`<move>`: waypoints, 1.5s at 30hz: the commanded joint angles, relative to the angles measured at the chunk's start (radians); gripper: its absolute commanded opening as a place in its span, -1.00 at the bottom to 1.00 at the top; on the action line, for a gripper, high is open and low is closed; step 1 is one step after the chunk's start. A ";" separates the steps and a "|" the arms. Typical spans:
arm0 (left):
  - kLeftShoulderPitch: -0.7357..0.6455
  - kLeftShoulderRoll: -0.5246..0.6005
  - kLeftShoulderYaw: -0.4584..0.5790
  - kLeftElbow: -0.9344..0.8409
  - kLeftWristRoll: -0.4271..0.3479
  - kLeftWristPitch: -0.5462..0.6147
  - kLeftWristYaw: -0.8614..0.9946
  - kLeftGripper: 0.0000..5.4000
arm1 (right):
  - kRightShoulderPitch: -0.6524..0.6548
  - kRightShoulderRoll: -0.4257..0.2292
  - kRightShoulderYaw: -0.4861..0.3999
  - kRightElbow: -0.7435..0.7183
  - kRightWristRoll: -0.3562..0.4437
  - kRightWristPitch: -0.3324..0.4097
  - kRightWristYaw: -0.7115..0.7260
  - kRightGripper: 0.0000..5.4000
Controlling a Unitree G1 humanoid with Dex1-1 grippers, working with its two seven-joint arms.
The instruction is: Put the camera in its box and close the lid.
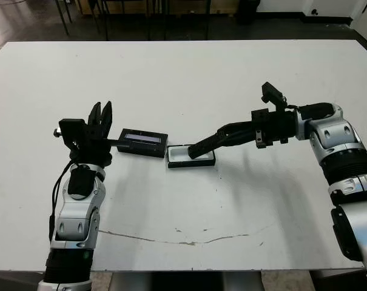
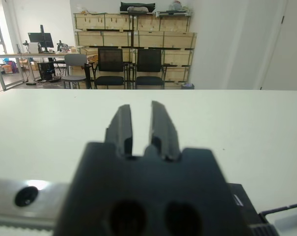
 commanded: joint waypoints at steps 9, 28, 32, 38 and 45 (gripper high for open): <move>0.017 0.006 0.002 0.011 0.001 0.006 -0.003 -1.00 | 0.002 0.010 0.039 0.012 -0.045 -0.015 -0.004 -1.00; 0.024 0.002 -0.002 0.012 0.005 0.006 0.002 -1.00 | 0.032 0.024 0.035 -0.040 -0.068 -0.075 -0.075 -1.00; 0.024 0.001 -0.001 0.017 0.000 -0.001 -0.003 -1.00 | 0.027 0.029 0.031 -0.037 -0.065 -0.086 -0.068 -1.00; 0.026 -0.001 -0.003 0.014 0.004 -0.001 0.002 -1.00 | 0.029 0.042 0.041 -0.068 -0.068 -0.044 -0.078 -1.00; 0.033 -0.002 -0.007 0.009 0.007 0.006 0.006 -1.00 | 0.049 0.068 0.073 -0.096 -0.091 -0.057 -0.100 -1.00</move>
